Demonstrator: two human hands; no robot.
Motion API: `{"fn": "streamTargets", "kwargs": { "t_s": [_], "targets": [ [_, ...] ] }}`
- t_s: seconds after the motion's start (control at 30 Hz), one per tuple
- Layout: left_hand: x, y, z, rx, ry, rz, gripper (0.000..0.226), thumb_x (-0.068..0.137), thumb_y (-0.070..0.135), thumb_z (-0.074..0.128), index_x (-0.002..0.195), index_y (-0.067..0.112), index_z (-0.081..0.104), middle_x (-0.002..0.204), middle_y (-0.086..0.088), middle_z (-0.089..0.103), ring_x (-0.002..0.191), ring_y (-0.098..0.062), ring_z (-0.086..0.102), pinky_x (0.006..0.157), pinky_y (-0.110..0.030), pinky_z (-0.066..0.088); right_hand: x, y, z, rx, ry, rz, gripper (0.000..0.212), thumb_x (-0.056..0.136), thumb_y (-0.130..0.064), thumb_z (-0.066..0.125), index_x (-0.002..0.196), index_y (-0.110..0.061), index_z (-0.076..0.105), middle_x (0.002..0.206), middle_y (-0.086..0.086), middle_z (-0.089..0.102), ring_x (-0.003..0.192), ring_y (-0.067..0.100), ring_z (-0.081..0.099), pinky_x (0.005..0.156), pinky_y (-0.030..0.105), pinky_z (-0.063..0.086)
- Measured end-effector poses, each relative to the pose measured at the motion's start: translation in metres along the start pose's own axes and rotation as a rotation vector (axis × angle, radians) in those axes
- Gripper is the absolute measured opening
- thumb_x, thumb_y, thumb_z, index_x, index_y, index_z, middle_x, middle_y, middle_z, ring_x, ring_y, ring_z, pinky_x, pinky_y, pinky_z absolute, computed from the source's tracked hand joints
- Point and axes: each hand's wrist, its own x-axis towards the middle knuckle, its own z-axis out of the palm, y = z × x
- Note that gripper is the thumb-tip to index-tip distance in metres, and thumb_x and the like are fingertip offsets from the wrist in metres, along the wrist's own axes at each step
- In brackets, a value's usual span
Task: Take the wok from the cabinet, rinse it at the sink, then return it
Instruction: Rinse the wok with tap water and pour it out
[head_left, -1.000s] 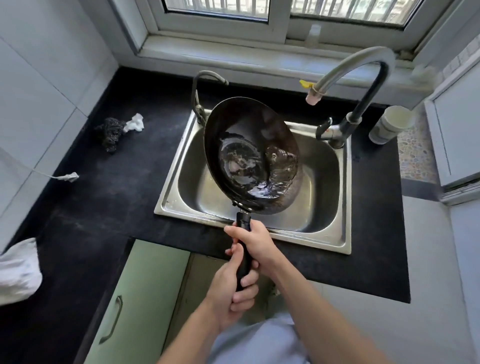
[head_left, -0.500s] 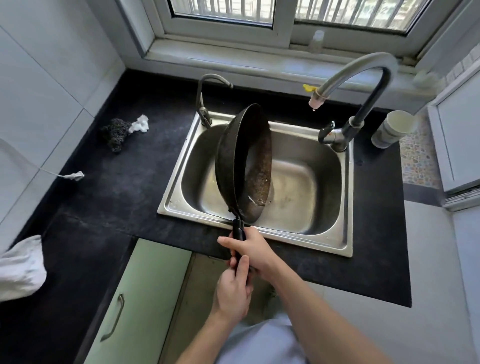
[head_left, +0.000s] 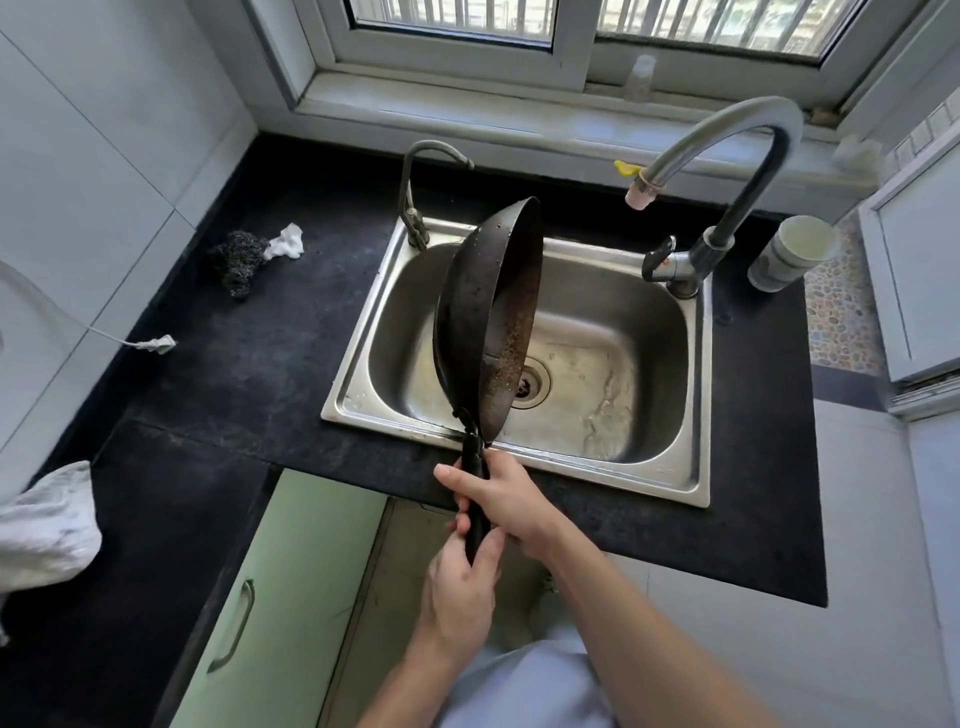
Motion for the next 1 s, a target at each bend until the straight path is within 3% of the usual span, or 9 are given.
{"fn": "streamTargets", "kwargs": {
  "t_s": [0.13, 0.23, 0.33, 0.5, 0.67, 0.73, 0.8, 1.0],
  "targets": [
    [-0.001, -0.004, -0.001, 0.063, 0.052, 0.027, 0.021, 0.096, 0.033, 0.056, 0.095, 0.014, 0.066, 0.052, 0.012, 0.053, 0.049, -0.002, 0.049, 0.051, -0.017, 0.037, 0.001, 0.002, 0.003, 0.064, 0.009, 0.004, 0.027, 0.097, -0.027, 0.068, 0.09, -0.008, 0.05, 0.059, 0.004, 0.053, 0.045, 0.017, 0.053, 0.069, 0.044, 0.059],
    [-0.002, 0.001, -0.002, 0.133, 0.09, 0.072, 0.021, 0.095, 0.03, 0.058, 0.106, 0.014, 0.067, 0.074, 0.013, 0.063, 0.07, -0.001, 0.063, 0.062, -0.011, 0.044, 0.004, 0.005, 0.003, 0.075, 0.009, -0.008, 0.026, 0.098, -0.026, 0.066, 0.09, -0.007, 0.05, 0.058, 0.003, 0.052, 0.043, 0.015, 0.053, 0.07, 0.044, 0.06],
    [-0.003, 0.01, -0.004, 0.181, 0.1, 0.132, 0.01, 0.096, 0.022, 0.059, 0.105, 0.022, 0.06, 0.086, 0.022, 0.06, 0.085, 0.024, 0.056, 0.069, -0.001, 0.04, 0.006, 0.005, 0.004, 0.082, 0.008, -0.023, 0.022, 0.098, -0.021, 0.065, 0.09, -0.008, 0.05, 0.058, 0.002, 0.051, 0.042, 0.014, 0.052, 0.069, 0.043, 0.061],
    [-0.001, 0.013, -0.004, 0.188, 0.082, 0.14, 0.014, 0.096, 0.02, 0.058, 0.11, 0.018, 0.06, 0.087, 0.024, 0.058, 0.087, 0.031, 0.05, 0.07, 0.001, 0.038, 0.007, 0.006, 0.002, 0.094, 0.018, -0.009, 0.015, 0.099, -0.011, 0.062, 0.092, -0.008, 0.049, 0.057, 0.001, 0.05, 0.042, 0.013, 0.05, 0.065, 0.038, 0.061],
    [0.002, 0.012, 0.001, 0.191, 0.101, 0.14, 0.007, 0.096, 0.019, 0.059, 0.103, 0.021, 0.059, 0.086, 0.023, 0.058, 0.085, 0.03, 0.051, 0.07, 0.0, 0.039, 0.007, 0.004, -0.002, 0.105, 0.016, 0.012, 0.015, 0.099, -0.009, 0.061, 0.091, -0.009, 0.048, 0.057, 0.0, 0.049, 0.042, 0.014, 0.049, 0.065, 0.038, 0.06],
    [0.003, 0.011, 0.002, 0.188, 0.108, 0.126, 0.002, 0.096, 0.022, 0.059, 0.097, 0.023, 0.058, 0.078, 0.02, 0.059, 0.081, 0.013, 0.06, 0.066, -0.003, 0.04, 0.007, 0.003, -0.003, 0.102, 0.008, 0.013, 0.015, 0.099, -0.009, 0.06, 0.091, -0.009, 0.048, 0.057, 0.001, 0.049, 0.042, 0.013, 0.049, 0.064, 0.036, 0.059],
    [0.003, 0.01, 0.002, 0.174, 0.096, 0.104, 0.013, 0.096, 0.031, 0.057, 0.097, 0.019, 0.062, 0.069, 0.013, 0.058, 0.068, -0.003, 0.058, 0.06, -0.009, 0.041, 0.008, 0.002, -0.004, 0.098, -0.001, 0.011, 0.016, 0.099, -0.009, 0.06, 0.09, -0.009, 0.047, 0.057, 0.0, 0.049, 0.042, 0.013, 0.049, 0.064, 0.036, 0.059],
    [0.004, 0.017, 0.003, 0.19, 0.091, 0.095, 0.012, 0.097, 0.03, 0.056, 0.099, 0.02, 0.061, 0.077, 0.012, 0.064, 0.077, 0.016, 0.059, 0.065, -0.007, 0.043, 0.01, 0.0, -0.006, 0.087, -0.031, 0.004, 0.017, 0.099, -0.011, 0.061, 0.089, -0.01, 0.047, 0.057, -0.001, 0.05, 0.043, 0.013, 0.05, 0.066, 0.038, 0.059]
  ]
}}
